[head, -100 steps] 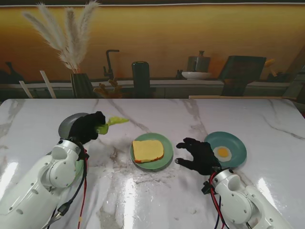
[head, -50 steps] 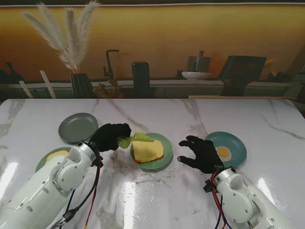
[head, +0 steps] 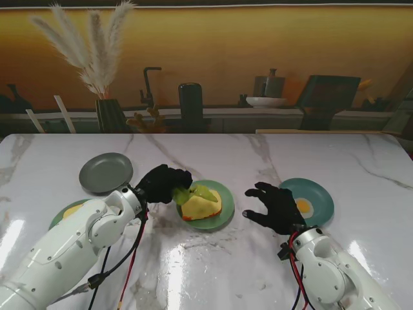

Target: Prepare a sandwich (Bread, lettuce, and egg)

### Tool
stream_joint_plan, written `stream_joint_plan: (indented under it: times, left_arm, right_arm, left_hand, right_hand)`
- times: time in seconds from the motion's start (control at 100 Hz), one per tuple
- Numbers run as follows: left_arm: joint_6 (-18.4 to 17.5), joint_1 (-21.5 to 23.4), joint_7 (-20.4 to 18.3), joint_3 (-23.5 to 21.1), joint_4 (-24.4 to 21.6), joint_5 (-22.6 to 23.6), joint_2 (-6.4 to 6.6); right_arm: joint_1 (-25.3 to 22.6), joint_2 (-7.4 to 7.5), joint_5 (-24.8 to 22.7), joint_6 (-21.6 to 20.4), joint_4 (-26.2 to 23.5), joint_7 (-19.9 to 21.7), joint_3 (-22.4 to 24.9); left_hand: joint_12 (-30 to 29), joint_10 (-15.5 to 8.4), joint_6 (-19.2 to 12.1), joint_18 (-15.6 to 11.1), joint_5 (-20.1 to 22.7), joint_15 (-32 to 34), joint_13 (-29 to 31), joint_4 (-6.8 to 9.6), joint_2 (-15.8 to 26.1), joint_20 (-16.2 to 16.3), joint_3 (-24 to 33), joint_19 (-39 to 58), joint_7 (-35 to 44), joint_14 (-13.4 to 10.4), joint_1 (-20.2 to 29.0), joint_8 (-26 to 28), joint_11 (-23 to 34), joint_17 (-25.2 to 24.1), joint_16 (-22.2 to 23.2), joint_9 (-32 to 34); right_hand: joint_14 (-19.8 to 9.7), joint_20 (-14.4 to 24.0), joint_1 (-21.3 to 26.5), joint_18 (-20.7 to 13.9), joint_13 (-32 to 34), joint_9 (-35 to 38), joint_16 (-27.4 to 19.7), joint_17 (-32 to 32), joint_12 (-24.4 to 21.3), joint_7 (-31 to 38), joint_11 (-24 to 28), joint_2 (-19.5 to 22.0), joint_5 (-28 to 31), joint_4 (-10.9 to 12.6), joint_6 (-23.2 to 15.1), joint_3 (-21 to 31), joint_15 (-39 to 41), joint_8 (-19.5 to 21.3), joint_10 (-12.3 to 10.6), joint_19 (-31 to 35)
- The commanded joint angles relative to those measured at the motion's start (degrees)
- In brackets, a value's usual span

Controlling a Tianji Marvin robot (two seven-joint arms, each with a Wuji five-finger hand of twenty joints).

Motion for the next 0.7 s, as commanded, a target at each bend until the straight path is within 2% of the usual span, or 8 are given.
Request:
stream_joint_plan:
  times: [0.0, 0.32, 0.46, 0.69]
  left_arm:
    - [0.9, -0.4, -0.7, 0.2, -0.2, -1.1, -0.44]
    - [-3.1, -4.2, 1.5, 4.0, 4.2, 2.5, 0.19]
    - [-3.7, -7.2, 4.1, 7.4, 7.5, 3.1, -0.05]
    - [-2.8, -10.9, 6.6, 12.3, 12.0, 1.4, -1.1]
  right_arm:
    - [-0.5, -1.08, 0.0, -0.3, -0.6, -0.2, 0.1]
    - [-1.0, -1.05, -0.1, -0.6, -0.9, -0.1, 0.5]
    - [-1.0, -1.0, -0.1, -0.6, -1.0, 0.2, 0.8]
    - [-0.8, -0.98, 0.0, -0.3, -0.9, 0.5, 1.0]
  left_hand:
    - [0.4, -0.3, -0.4, -1.7, -0.1, 0.9, -0.5, 3.6, 1.4, 0.8, 1.0, -0.3, 2.3, -1.6, 1.0, 0.9, 3.1, -0.9, 0.9, 0.4]
    - [0.6, -0.4, -0.4, -1.6, -0.4, 0.6, -1.0, 2.84, 1.8, 0.9, 0.2, -0.6, 2.2, -1.7, 1.5, 0.9, 2.8, -1.6, 0.8, 0.1]
    - [0.7, -0.5, -0.5, -1.6, -0.8, 0.5, -1.4, 2.44, 2.2, 1.0, -0.2, -0.7, 2.2, -1.7, 1.6, 0.9, 2.6, -2.0, 0.9, -0.3]
    - [0.6, -0.7, -0.7, -1.8, -1.2, 0.1, -1.8, 1.54, 2.9, 1.0, -1.4, -0.9, 2.0, -1.7, 2.1, 0.8, 2.1, -2.5, 0.8, -0.8]
  right_hand:
    - [-1.2, 0.6, -0.3, -0.9, -1.9, -0.2, -0.7, -1.0, -0.6, 0.2, 0.8, 0.8, 0.0, 0.4, -0.3, -0.4, -0.1, 0.7, -1.0, -0.9]
    - [-1.2, 0.6, -0.4, -0.9, -1.8, -0.1, -0.7, -1.0, -0.5, 0.2, 0.8, 0.7, 0.1, 0.4, -0.3, -0.4, -0.1, 0.7, -1.0, -0.9]
    - [-1.1, 0.7, -0.5, -0.9, -1.8, -0.1, -0.7, -1.1, -0.6, 0.2, 0.8, 0.7, 0.0, 0.4, -0.5, -0.4, -0.1, 0.7, -1.0, -0.8]
    - [-1.1, 0.7, -0.4, -0.9, -1.8, 0.0, -0.7, -1.1, -0.5, 0.3, 0.8, 0.7, 0.2, 0.4, -0.4, -0.4, 0.0, 0.7, -1.0, -0.8]
